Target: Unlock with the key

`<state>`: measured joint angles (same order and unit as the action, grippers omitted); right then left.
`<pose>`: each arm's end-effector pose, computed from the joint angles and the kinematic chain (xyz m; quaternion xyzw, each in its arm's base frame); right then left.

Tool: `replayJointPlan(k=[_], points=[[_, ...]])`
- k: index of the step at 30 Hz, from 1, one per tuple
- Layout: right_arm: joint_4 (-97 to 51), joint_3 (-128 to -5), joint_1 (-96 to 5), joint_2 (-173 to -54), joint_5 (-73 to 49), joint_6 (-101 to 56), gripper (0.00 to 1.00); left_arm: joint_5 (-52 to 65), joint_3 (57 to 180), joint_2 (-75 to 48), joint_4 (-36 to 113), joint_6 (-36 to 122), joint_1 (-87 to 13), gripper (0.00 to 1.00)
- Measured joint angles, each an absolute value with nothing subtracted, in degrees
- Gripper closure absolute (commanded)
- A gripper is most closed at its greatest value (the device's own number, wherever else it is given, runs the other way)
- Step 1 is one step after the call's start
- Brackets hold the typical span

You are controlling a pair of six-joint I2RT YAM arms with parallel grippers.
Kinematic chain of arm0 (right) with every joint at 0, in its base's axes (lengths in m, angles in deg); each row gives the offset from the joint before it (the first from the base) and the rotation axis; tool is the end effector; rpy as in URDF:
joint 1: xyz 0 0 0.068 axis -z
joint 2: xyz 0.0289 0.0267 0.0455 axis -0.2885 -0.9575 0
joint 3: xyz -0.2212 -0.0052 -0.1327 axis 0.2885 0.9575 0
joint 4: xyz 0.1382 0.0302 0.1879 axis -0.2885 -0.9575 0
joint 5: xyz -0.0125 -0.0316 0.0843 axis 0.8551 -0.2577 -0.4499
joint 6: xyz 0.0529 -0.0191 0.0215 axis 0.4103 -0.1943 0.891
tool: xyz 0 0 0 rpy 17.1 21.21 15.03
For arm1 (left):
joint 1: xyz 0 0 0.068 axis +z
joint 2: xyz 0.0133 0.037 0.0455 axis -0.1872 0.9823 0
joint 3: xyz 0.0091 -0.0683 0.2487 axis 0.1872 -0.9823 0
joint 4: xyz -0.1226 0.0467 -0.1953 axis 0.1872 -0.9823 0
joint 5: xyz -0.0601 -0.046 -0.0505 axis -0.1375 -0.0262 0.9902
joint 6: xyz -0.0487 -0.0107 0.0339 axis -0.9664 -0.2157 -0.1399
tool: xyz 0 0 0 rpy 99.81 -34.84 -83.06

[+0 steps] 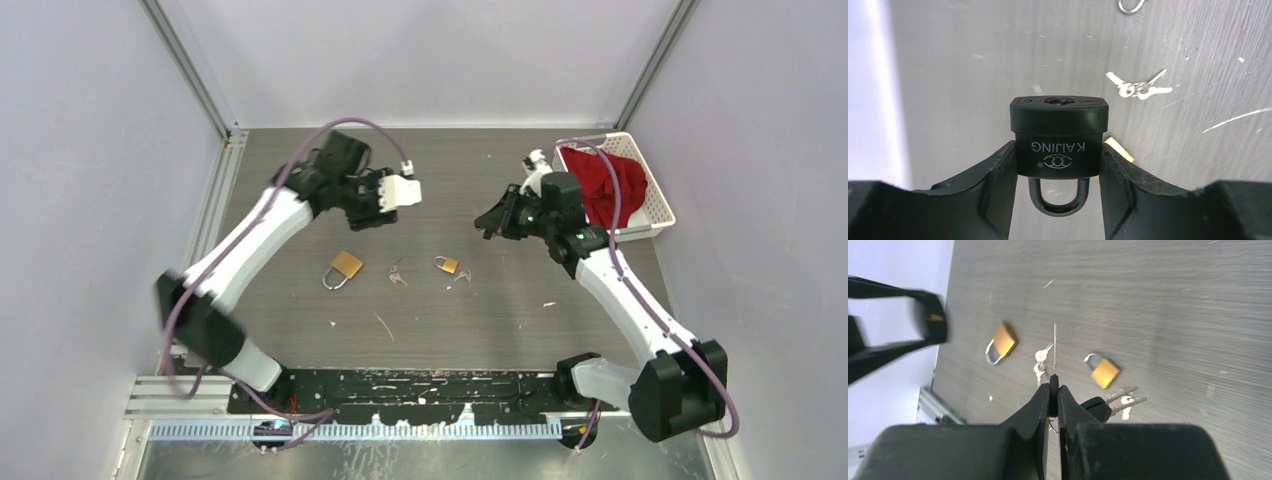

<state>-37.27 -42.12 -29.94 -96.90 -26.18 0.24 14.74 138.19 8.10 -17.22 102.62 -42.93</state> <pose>0.2291 0.0710 0.2901 0.0242 0.8498 0.3376 0.4041 0.2748 -0.1877 0.3003 0.6409 0.7075 -0.1016 0.2800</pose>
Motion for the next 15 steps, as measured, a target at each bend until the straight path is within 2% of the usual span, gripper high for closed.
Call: replayJointPlan(k=[7, 10, 15], points=[[-34.76, -44.3, -38.97, -100.14, -29.18, 0.63, 0.99, 21.91, 114.52, -30.83, -1.86, 119.26, -43.74, 1.0], [-33.67, -44.87, -39.49, -99.52, -30.73, 0.41, 0.99, 26.72, 107.61, -38.8, 2.49, 123.56, -44.33, 1.0], [-32.36, -44.87, -39.78, -96.44, -33.48, -0.33, 0.99, 32.75, 99.4, -42.02, 9.7, 129.22, -44.35, 1.0]])
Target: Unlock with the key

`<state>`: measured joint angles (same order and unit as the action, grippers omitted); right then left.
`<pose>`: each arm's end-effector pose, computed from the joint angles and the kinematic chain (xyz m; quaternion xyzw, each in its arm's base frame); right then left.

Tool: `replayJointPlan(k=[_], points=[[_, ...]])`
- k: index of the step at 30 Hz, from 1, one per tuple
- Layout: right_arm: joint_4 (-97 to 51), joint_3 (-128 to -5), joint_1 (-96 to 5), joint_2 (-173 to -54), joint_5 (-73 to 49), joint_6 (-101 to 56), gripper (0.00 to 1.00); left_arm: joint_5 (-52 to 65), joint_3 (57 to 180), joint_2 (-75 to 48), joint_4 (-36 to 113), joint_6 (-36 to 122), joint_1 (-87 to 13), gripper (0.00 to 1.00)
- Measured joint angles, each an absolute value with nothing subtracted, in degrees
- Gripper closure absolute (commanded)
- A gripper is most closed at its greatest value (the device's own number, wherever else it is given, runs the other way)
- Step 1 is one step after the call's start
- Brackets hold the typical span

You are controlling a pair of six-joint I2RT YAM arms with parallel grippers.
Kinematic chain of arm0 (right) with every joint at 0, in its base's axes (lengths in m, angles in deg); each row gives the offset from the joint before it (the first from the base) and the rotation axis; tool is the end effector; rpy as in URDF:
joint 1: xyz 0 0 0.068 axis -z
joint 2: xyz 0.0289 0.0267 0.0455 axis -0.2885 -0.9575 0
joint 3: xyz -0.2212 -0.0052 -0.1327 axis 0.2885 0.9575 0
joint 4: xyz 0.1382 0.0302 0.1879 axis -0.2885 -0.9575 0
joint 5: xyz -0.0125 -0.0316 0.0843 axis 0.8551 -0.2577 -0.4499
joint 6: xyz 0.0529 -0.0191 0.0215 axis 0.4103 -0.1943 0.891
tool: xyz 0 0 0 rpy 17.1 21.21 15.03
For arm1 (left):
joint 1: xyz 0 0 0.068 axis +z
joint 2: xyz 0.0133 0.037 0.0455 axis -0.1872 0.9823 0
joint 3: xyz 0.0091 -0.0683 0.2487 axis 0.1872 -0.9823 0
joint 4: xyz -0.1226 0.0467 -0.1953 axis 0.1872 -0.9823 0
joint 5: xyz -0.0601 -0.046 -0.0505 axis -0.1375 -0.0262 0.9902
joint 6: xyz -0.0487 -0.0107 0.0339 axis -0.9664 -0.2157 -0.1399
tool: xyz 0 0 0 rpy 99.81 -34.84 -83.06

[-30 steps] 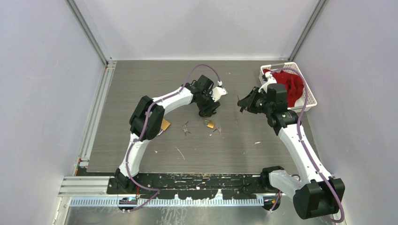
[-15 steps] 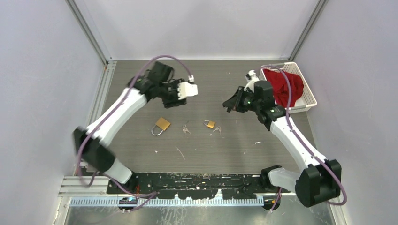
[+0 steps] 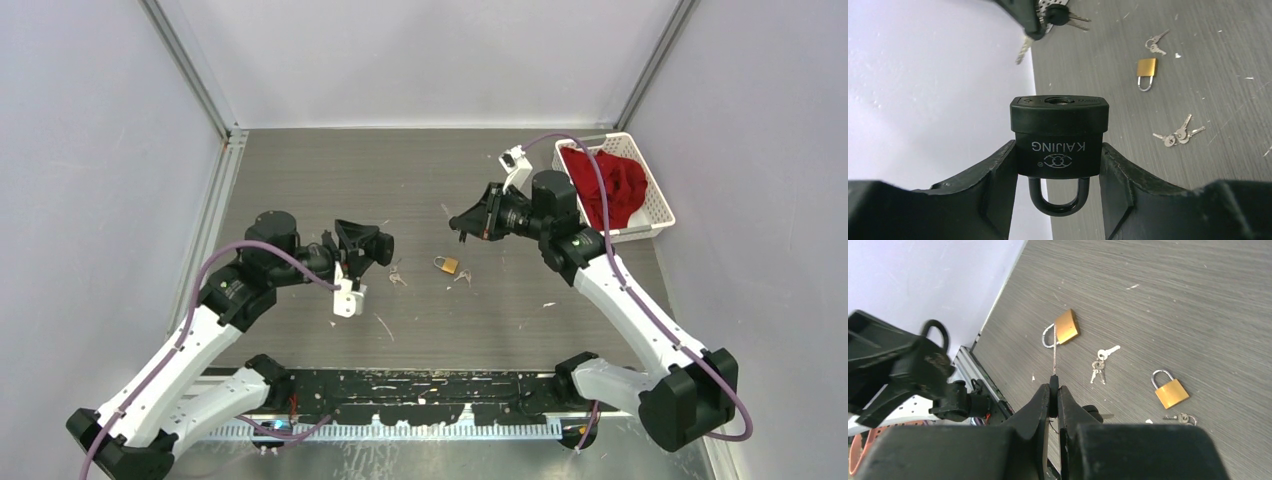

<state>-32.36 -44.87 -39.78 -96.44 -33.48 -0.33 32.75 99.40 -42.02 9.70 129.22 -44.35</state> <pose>0.2134 0.1146 0.3175 -0.1024 0.8018 0.4305 0.4015 0.1221 -0.1114 0.3393 0.7344 0.3274 -0.0408 0.5932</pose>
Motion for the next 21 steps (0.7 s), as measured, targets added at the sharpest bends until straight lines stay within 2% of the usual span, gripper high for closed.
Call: replayJointPlan(k=[12, 21], points=[[-32.49, -46.01, -44.06, -94.32, -35.65, -4.18, 0.99, 36.55, 96.42, -43.48, 16.7, 136.79, -44.48, 1.0], [-41.73, -61.0, -54.29, -101.1, -28.32, -10.27, 0.99, 23.2, 94.46, -40.03, 20.54, 138.45, -43.19, 1.0]])
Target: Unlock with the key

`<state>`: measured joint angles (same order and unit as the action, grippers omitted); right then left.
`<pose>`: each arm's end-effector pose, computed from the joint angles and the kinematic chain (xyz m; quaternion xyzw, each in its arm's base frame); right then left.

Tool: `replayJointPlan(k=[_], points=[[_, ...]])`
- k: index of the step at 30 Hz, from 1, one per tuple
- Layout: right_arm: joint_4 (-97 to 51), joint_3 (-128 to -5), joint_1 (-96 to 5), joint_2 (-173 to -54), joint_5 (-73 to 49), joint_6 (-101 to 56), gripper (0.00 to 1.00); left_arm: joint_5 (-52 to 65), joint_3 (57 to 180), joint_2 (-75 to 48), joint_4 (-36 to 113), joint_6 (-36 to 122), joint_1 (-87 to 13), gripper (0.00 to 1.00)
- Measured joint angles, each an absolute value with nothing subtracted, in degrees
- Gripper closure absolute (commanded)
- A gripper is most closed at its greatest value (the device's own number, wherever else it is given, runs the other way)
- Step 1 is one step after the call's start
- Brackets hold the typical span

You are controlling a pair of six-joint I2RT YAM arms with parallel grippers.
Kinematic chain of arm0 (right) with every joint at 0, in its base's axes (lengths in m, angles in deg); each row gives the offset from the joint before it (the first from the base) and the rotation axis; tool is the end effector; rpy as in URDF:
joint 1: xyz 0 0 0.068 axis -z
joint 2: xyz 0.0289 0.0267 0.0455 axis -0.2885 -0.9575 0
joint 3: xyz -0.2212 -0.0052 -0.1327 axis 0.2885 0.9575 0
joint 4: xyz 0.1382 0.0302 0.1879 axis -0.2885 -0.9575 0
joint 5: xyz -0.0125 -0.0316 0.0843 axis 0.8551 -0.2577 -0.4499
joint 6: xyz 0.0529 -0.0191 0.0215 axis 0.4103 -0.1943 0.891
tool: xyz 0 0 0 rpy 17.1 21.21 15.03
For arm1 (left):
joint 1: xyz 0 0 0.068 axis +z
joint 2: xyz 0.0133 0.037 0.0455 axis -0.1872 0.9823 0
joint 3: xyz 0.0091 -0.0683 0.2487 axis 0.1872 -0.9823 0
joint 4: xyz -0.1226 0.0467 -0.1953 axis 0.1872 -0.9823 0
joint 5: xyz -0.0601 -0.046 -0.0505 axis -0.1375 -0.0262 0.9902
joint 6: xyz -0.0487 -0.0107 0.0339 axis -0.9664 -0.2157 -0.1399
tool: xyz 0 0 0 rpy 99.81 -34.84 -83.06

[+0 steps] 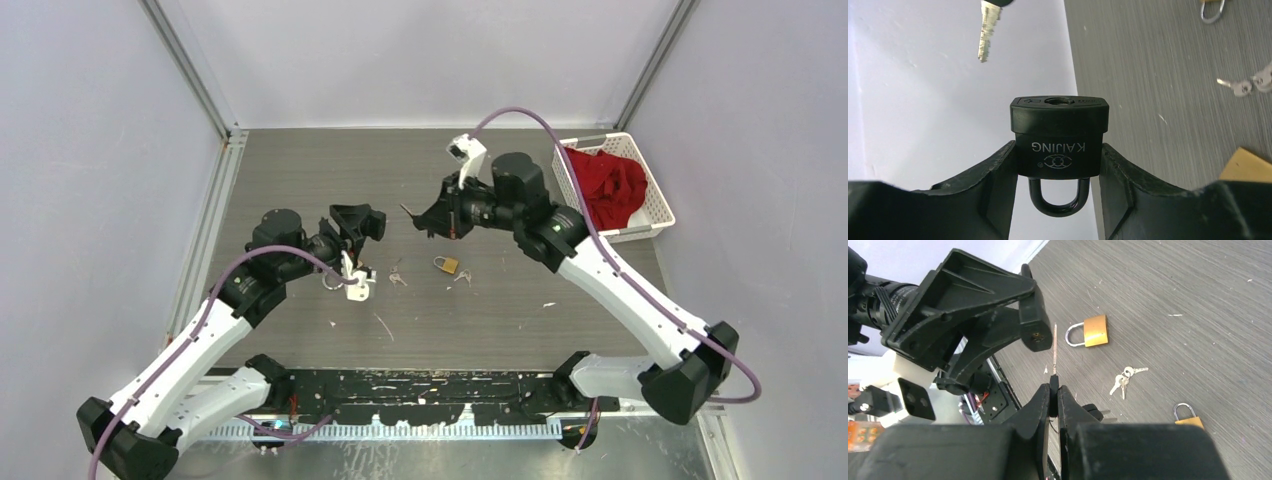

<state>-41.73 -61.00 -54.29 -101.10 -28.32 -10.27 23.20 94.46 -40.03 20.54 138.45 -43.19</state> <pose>0.1906 0.1696 0.3730 -0.2481 0.7638 0.4223 0.4203 0.1454 -0.1147 0.3253 0.7330 0.3076 0.0936 0.5994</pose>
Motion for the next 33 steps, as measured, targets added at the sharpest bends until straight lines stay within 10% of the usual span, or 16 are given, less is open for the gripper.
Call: replayJointPlan(k=[33], points=[[-55.22, -71.53, -64.74, -111.39, -20.04, -17.6, 0.99, 23.55, 91.94, -42.56, 18.95, 142.69, -41.9, 1.0]])
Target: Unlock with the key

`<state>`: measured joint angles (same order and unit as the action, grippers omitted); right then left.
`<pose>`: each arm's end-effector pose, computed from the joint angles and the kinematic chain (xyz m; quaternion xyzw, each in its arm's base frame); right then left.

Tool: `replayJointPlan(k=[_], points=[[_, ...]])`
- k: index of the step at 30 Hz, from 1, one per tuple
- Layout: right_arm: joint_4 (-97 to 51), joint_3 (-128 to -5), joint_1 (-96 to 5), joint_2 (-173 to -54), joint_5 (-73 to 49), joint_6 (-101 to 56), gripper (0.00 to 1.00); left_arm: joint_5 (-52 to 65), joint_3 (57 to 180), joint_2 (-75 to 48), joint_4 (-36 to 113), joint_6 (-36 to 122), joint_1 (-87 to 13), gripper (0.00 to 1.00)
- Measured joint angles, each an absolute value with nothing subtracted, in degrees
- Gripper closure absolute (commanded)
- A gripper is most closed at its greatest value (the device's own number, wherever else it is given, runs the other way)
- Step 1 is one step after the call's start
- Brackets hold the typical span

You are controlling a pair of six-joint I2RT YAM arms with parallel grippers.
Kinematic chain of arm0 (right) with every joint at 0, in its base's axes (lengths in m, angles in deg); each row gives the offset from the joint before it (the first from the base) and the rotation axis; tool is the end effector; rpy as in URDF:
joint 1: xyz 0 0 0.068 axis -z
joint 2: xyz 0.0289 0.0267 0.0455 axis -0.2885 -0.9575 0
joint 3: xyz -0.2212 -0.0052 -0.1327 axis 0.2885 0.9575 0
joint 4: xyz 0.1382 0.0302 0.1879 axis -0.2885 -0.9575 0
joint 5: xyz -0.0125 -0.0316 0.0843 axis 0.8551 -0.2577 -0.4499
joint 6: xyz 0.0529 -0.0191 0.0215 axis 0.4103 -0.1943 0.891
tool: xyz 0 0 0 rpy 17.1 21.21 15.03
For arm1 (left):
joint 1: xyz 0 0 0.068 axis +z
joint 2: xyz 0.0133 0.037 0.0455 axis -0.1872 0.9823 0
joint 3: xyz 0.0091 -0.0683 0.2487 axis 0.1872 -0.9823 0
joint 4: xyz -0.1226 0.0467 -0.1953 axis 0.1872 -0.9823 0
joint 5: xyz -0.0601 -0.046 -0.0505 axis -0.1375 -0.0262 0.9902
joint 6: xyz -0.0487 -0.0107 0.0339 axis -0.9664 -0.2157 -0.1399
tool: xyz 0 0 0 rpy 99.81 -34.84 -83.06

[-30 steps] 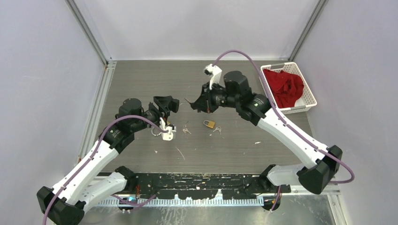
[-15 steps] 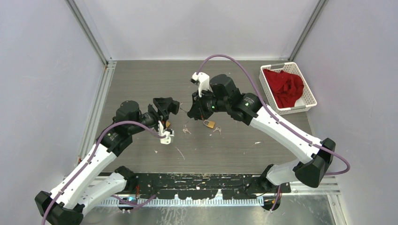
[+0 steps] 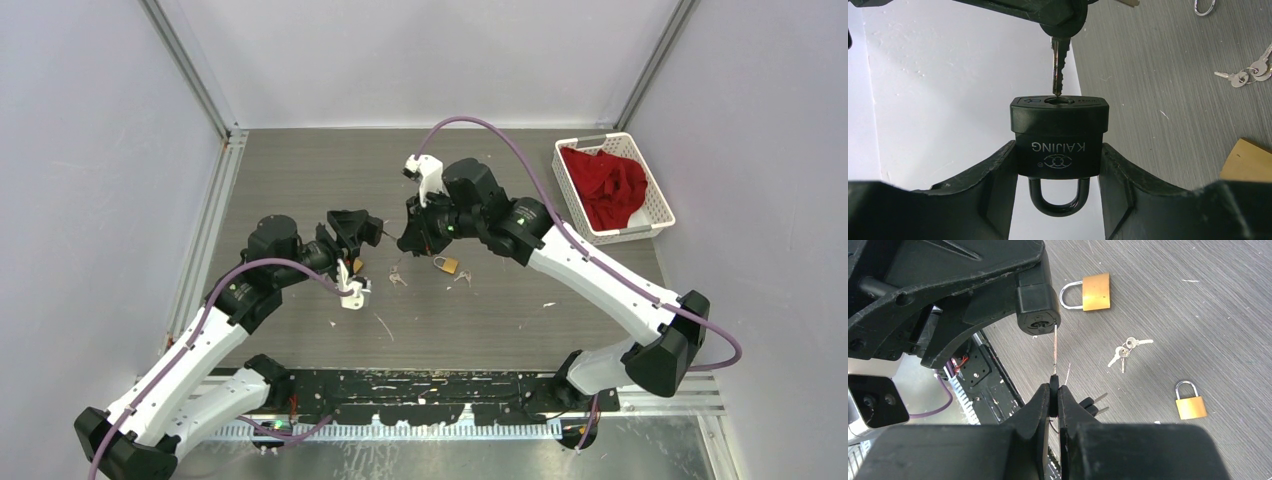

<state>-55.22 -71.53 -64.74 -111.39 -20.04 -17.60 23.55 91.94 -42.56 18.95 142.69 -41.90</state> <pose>0.1834 0.2220 0.3611 -0.3329 0.8015 0.3467 0.3559 0.1399 -0.1068 0.3150 0.7467 0.2929 0.1134 0.5863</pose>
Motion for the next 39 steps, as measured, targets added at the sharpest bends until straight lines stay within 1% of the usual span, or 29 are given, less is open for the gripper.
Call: replayJointPlan(k=[29, 39], points=[[-53.73, -72.63, -65.96, -112.94, -20.41, -17.2, 0.99, 23.24, 91.94, -42.56, 18.64, 142.8, -41.88, 1.0], [-54.41, -74.57, -67.23, -114.45, -17.81, -16.83, 0.99, 22.61, 91.94, -42.59, 18.34, 144.48, -41.47, 1.0]])
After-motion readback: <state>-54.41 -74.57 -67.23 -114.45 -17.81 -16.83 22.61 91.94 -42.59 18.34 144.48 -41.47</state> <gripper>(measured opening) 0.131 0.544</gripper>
